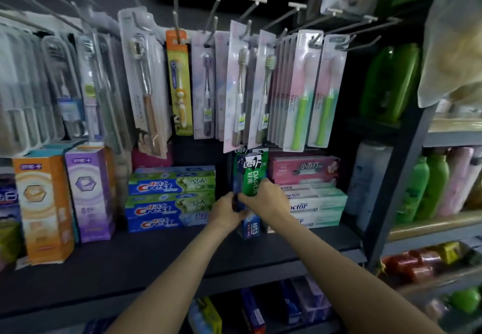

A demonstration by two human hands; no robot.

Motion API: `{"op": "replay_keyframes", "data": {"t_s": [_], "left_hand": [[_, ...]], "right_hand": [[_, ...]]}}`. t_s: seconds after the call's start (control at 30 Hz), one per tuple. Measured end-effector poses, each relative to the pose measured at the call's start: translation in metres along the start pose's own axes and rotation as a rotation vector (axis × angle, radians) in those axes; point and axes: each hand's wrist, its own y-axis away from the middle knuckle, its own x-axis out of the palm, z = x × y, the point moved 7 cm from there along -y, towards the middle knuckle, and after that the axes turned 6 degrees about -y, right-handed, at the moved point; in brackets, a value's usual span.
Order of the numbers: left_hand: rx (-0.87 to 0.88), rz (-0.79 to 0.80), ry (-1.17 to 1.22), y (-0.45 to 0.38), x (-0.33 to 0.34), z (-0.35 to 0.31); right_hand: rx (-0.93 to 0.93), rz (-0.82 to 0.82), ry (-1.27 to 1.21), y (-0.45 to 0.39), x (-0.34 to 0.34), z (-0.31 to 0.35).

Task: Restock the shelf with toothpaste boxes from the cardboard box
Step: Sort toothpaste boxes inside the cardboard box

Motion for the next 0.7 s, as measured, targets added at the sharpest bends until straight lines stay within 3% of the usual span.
{"op": "replay_keyframes", "data": {"t_s": [0.1, 0.23, 0.3, 0.43, 0.5, 0.63, 0.7], "left_hand": [[0.004, 0.088, 0.200, 0.001, 0.001, 0.001], [-0.029, 0.442, 0.290, 0.019, -0.002, 0.001], [0.003, 0.460, 0.236, 0.020, -0.009, -0.001], [0.160, 0.025, -0.287, 0.017, -0.041, -0.021], [0.195, -0.052, -0.458, 0.020, -0.048, -0.029], [0.142, 0.325, -0.146, 0.026, -0.038, -0.026], [0.112, 0.392, -0.051, 0.031, -0.043, -0.025]], "right_hand": [[-0.087, 0.111, -0.165, -0.014, -0.001, -0.002], [-0.089, 0.474, -0.714, -0.007, 0.002, -0.013], [-0.079, 0.547, -0.880, -0.003, -0.002, -0.013], [-0.020, 0.464, -1.020, -0.005, -0.021, -0.010], [-0.006, 0.364, -1.031, -0.008, -0.028, -0.008], [0.041, 0.285, -1.179, -0.011, -0.034, -0.009], [0.047, 0.309, -1.220, -0.009, -0.035, -0.011]]}}
